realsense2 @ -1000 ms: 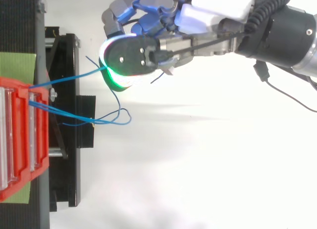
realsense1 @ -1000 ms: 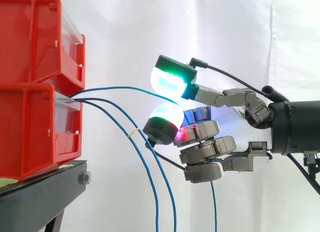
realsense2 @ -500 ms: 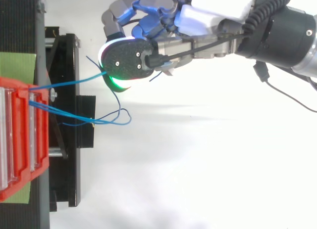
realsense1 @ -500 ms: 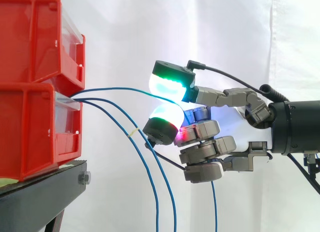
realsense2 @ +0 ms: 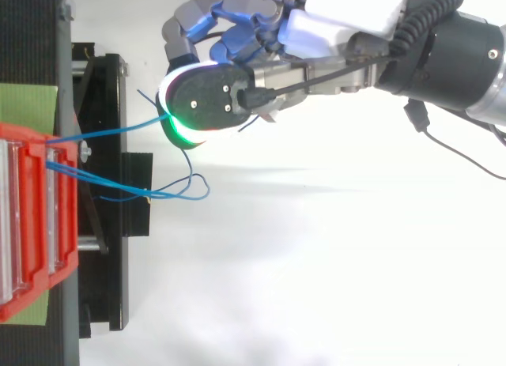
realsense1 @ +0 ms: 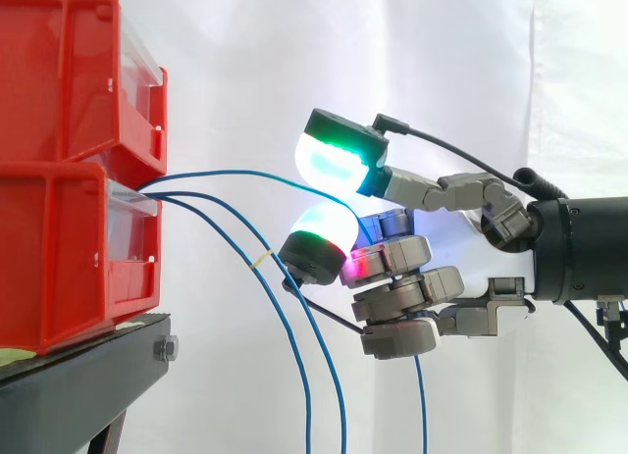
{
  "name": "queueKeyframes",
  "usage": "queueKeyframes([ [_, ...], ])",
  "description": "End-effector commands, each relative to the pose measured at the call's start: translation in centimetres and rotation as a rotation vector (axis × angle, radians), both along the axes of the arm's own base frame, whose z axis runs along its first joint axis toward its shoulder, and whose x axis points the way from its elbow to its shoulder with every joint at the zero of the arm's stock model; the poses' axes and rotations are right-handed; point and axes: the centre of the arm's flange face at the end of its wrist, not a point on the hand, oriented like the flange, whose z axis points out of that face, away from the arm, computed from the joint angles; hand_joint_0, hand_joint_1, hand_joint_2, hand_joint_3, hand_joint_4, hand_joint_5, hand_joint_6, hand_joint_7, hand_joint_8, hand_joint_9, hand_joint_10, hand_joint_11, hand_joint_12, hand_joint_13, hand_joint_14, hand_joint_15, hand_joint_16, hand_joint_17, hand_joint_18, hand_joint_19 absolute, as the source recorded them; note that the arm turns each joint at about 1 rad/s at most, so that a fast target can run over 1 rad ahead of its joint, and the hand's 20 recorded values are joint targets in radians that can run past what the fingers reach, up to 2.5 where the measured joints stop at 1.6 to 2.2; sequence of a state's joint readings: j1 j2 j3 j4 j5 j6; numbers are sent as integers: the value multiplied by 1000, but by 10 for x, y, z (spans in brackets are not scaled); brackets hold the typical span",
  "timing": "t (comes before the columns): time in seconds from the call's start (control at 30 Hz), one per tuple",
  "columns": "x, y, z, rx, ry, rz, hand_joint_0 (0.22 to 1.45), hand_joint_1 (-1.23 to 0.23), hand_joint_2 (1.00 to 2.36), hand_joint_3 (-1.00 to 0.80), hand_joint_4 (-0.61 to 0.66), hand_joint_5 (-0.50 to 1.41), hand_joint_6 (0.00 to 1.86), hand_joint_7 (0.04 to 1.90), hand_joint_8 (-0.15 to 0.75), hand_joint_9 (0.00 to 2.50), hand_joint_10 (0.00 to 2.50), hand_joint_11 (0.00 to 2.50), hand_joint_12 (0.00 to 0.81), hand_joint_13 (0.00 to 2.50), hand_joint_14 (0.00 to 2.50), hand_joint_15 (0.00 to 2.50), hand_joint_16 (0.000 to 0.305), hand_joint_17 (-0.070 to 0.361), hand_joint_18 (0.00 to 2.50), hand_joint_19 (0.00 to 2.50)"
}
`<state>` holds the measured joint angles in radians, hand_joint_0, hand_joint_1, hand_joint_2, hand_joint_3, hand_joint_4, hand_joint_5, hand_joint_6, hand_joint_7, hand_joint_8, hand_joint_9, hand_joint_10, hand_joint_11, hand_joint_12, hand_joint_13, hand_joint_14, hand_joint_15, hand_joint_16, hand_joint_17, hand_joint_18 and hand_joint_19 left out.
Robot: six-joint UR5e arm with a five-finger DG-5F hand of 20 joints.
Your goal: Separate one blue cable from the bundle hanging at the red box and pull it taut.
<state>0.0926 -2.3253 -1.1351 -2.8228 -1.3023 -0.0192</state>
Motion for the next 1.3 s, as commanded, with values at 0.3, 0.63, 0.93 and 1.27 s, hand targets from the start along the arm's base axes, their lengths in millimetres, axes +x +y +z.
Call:
queueKeyframes([
  [0.3, 0, 2, 0, 1, 0, -1, 605, -597, 1000, -500, 171, -206, 930, 1259, 257, 846, 1169, 1712, 310, 947, 2342, 1203, 37, 82, 1081, 1512],
  [0.63, 0, 3, 0, 1, 0, -2, 565, -649, 1000, -500, 173, -210, 933, 1235, 267, 833, 1205, 1677, 313, 944, 2358, 1172, 39, 87, 1081, 1502],
  [0.93, 0, 3, 1, 1, -2, -2, 657, -703, 1000, -500, 116, -205, 933, 1241, 251, 843, 1176, 1693, 304, 960, 2289, 1199, 36, 82, 1071, 1488],
  [1.27, 0, 3, 1, -1, -1, -2, 725, -778, 1000, -500, -41, -201, 932, 1285, 228, 855, 1173, 1689, 290, 982, 2205, 1244, 35, 80, 1067, 1458],
])
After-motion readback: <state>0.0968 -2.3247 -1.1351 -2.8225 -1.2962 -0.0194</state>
